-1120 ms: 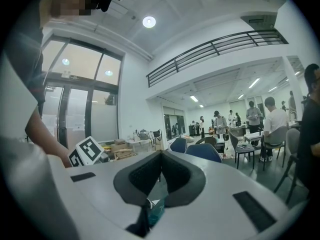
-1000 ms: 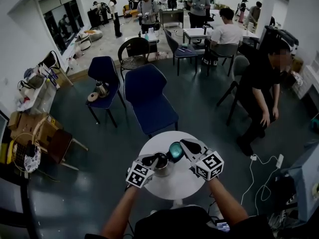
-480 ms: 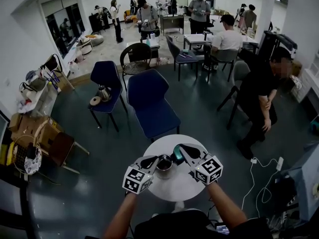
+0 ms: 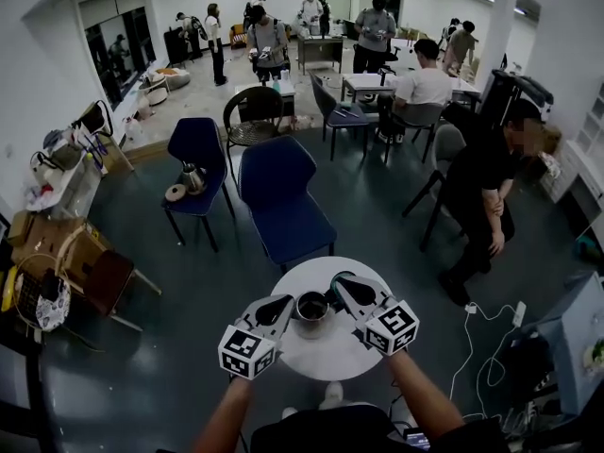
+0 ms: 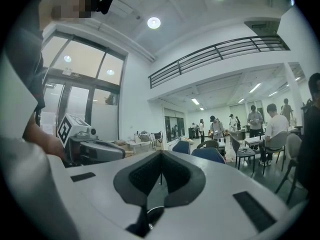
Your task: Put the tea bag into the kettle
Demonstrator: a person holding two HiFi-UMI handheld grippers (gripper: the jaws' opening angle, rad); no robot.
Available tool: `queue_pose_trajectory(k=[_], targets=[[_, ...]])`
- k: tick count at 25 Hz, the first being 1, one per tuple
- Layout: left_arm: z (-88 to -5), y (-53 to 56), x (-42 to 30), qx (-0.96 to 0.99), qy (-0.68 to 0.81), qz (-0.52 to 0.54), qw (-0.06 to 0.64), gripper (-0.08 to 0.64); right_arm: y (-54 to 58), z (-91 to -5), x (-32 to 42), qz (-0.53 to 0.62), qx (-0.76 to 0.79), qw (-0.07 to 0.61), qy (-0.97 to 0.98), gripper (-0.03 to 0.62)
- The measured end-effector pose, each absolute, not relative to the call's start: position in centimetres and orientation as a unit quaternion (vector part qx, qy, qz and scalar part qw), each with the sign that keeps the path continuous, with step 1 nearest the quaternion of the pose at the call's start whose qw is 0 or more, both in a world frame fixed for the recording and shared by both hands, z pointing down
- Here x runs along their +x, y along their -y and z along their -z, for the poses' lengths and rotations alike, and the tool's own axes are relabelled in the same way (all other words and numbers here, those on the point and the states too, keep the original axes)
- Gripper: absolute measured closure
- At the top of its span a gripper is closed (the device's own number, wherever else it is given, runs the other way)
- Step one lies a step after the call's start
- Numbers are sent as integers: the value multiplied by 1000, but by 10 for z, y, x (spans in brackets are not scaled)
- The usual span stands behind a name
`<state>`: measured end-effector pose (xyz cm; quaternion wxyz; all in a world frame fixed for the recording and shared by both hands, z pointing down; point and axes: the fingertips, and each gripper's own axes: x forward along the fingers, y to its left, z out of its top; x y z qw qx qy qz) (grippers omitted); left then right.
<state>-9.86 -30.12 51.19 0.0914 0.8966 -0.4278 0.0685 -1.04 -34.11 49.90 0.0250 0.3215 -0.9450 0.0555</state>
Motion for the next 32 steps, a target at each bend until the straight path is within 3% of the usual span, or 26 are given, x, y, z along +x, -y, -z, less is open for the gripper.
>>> queue_pose_trajectory(k=[13, 32], targets=[[-485, 250, -134, 910, 408, -10, 69, 545, 281, -474, -45, -32, 334, 26, 942, 577], [-489, 170, -175, 915, 391, 5, 99, 545, 204, -461, -83, -17, 361, -3, 933, 577]])
